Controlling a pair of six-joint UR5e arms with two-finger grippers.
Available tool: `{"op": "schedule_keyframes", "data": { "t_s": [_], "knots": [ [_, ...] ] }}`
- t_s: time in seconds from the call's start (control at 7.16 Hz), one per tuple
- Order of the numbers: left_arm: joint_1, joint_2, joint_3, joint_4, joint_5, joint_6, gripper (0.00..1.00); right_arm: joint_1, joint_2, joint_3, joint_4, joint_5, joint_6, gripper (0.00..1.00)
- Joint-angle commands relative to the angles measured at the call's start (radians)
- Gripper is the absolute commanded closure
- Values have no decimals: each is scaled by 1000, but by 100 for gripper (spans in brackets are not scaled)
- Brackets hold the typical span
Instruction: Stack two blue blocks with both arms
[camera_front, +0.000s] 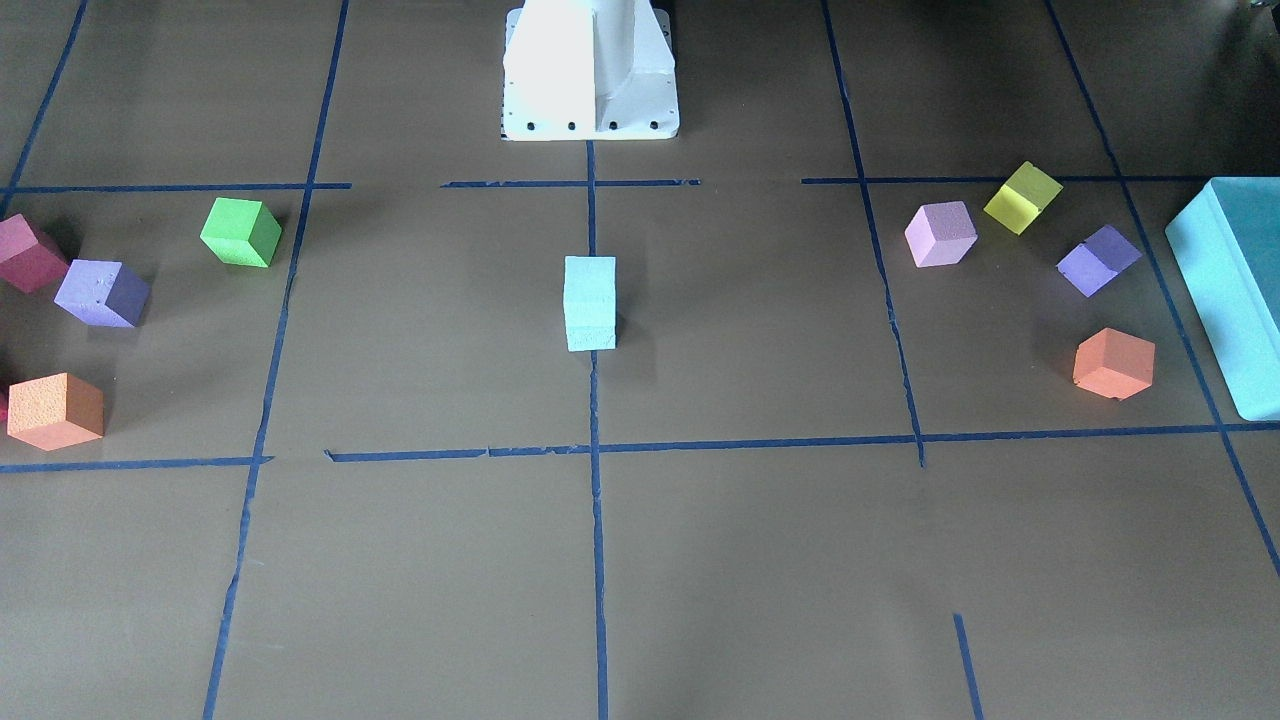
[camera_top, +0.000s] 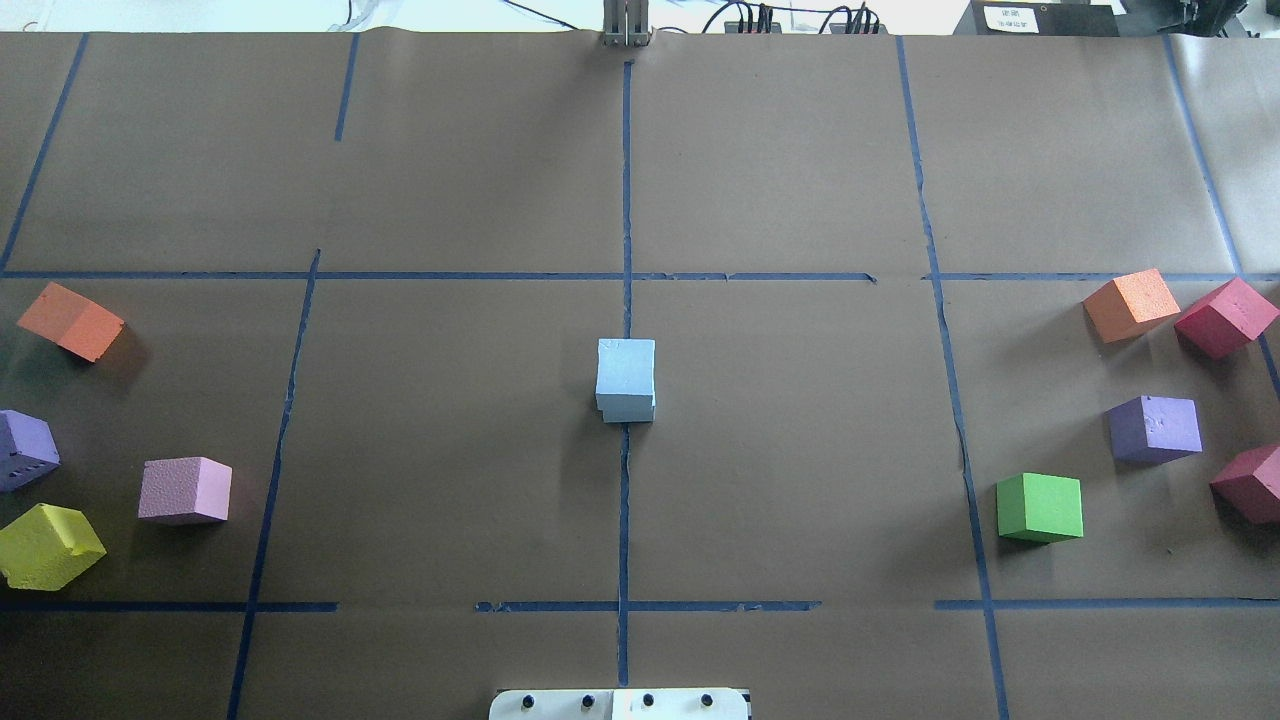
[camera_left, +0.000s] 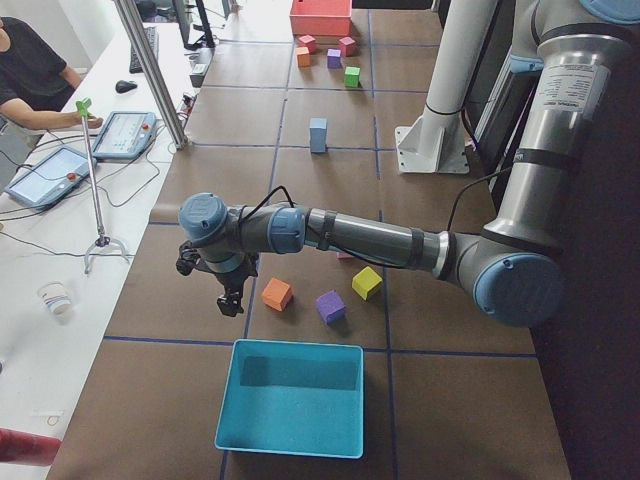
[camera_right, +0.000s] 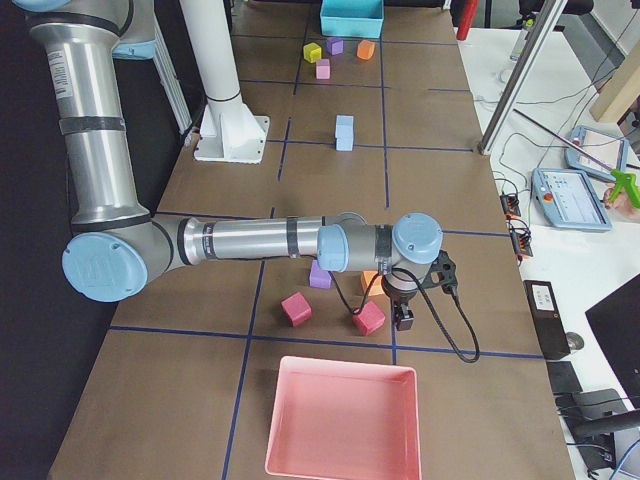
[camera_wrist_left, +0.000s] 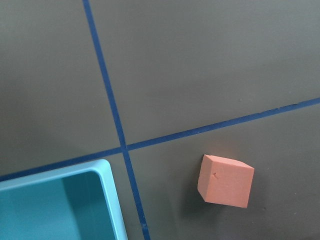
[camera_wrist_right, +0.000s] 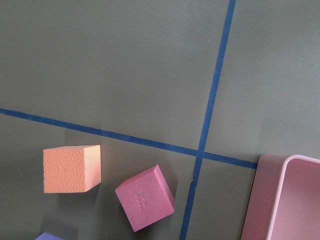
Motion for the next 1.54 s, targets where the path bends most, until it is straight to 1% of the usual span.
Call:
{"op": "schedule_keyframes", "data": {
  "t_s": [0.0,0.14,0.28,0.42,0.56,0.7,0.84,0.98,1.12,1.26,1.4],
  "knots": [
    [0,9,2,2,1,-10,0,-8,0,0,3,-4,5,0],
    [-3,18,-8,6,-2,-10,0,-8,1,0,3,2,5,0],
    [-6,33,-8,6,-4,-37,0,-34,10,0,-1,-3,12,0],
    [-9,38,-37,8,-28,-155,0,-69,27,-4,-3,-11,22,0],
    [-8,72,-91,0,-27,-227,0,-74,24,-5,-3,-12,38,0],
    [-5,93,-97,-4,-18,-248,0,-74,20,-9,-1,-14,37,0],
    [-5,93,-87,-29,28,-243,0,-74,21,-11,-1,-18,36,0],
    [-5,95,-88,-64,31,-252,0,-74,17,-12,-3,-21,23,0],
    [-2,104,-80,-67,34,-242,0,-72,14,-6,-4,-23,22,0],
    [0,94,-24,-136,51,-240,0,-71,12,-12,-4,-34,17,0],
    [3,107,25,-238,53,-243,0,-68,12,-5,-24,-40,17,0]
  ]
}}
